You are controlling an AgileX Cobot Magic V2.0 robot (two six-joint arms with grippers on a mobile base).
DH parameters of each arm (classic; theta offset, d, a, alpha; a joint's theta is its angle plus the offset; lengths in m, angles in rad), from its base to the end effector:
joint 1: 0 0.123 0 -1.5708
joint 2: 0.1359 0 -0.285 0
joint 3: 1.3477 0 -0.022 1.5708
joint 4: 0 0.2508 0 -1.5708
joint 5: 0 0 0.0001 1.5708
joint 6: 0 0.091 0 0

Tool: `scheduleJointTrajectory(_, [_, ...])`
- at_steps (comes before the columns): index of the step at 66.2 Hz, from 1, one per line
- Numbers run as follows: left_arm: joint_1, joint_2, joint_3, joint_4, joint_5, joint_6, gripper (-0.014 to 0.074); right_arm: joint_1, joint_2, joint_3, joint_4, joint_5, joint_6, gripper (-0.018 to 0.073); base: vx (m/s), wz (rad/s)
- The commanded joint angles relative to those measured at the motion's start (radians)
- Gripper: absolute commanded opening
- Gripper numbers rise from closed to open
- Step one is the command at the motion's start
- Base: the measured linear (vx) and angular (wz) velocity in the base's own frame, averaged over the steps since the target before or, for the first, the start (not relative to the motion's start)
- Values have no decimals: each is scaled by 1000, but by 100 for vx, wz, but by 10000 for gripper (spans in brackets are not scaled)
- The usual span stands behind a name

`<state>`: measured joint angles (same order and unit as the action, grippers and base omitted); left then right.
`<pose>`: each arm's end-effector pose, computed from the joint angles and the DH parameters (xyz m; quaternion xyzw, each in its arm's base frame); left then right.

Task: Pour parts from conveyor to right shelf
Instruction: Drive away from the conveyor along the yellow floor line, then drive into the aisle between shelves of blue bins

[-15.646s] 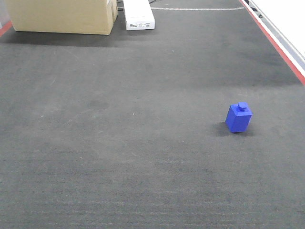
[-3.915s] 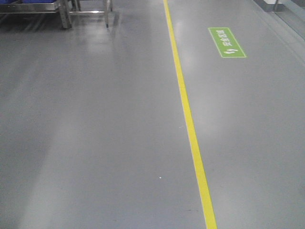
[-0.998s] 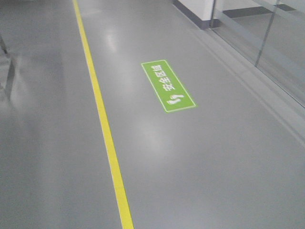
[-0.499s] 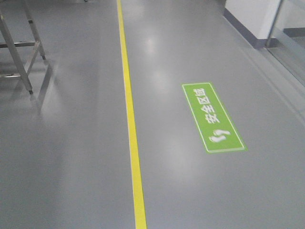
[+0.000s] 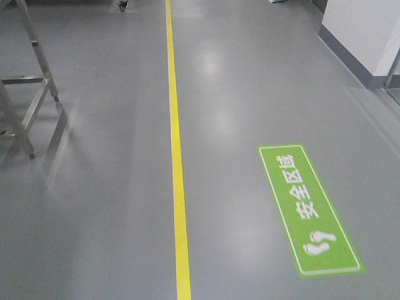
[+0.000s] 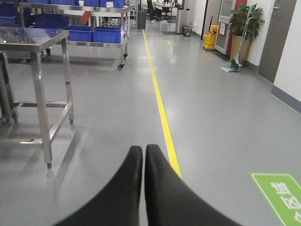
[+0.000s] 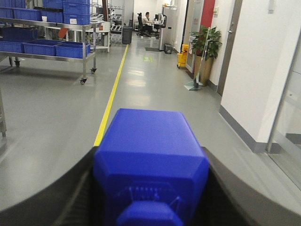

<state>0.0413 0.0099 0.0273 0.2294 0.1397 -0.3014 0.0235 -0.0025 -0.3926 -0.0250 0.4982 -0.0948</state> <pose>0.0579 0.0053 0.1910 -0.0532 0.7349 0.0006 0.6760 0.0205 -0.0006 0.2952 -0.0458 0.7112 -0.0370 0.7005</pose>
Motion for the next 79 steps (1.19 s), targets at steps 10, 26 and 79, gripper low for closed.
scheduleJointTrajectory(10, [-5, 15, -26, 0, -69, -4, -6, -4, 21, -26, -5, -78, -6, -5, 80, 0])
scheduleJointTrajectory(26, [-5, 15, -26, 0, -69, -4, -6, -4, 21, -26, -6, -78, -6, -5, 81, 8])
scheduleJointTrajectory(79, [-5, 15, -26, 0, -70, -4, -6, -4, 21, -26, -7, -78, -6, -5, 82, 12])
